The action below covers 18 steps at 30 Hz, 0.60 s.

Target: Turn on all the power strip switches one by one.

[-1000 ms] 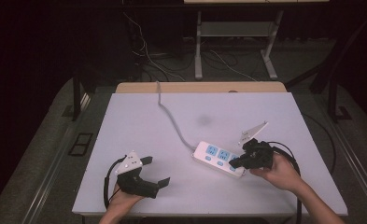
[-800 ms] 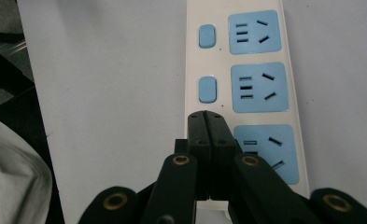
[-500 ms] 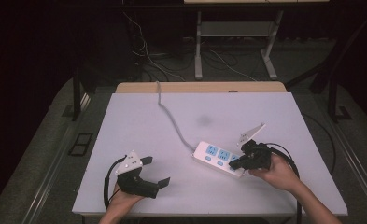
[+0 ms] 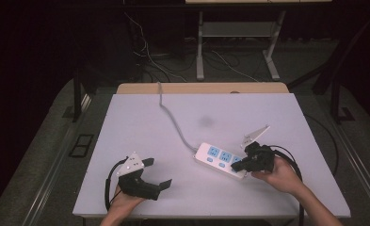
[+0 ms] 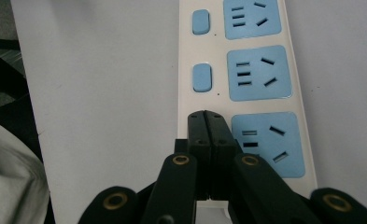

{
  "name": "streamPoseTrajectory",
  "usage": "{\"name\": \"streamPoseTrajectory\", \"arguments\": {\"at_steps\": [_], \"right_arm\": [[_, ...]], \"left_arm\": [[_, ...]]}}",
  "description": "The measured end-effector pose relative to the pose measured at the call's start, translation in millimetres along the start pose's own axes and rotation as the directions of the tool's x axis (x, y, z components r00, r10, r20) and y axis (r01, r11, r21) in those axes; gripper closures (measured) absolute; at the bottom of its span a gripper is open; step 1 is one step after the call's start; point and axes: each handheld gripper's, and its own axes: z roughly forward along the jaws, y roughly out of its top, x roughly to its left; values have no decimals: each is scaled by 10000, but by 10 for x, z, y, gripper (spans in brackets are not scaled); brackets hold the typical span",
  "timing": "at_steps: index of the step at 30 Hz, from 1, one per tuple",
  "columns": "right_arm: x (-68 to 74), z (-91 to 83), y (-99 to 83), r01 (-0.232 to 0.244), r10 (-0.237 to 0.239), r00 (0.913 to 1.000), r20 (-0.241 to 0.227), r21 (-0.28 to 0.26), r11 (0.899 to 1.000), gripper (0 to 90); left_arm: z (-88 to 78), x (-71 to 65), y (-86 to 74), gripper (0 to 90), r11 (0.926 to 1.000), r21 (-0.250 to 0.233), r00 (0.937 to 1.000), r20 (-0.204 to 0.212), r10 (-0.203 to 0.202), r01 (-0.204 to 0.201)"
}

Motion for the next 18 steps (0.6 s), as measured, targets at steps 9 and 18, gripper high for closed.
{"name": "streamPoseTrajectory", "arguments": {"at_steps": [9,18], "right_arm": [[-6,12,-24,-59,59,10000,-41,-96,9999,899],[-12,17,-47,-49,49,10000,-3,-265,9996,900]], "left_arm": [[-4,-3,3,0,10000,-19,10000,38,27,-27],[-6,-3,2,0,10000,-19,10000,26,28,-28]]}}
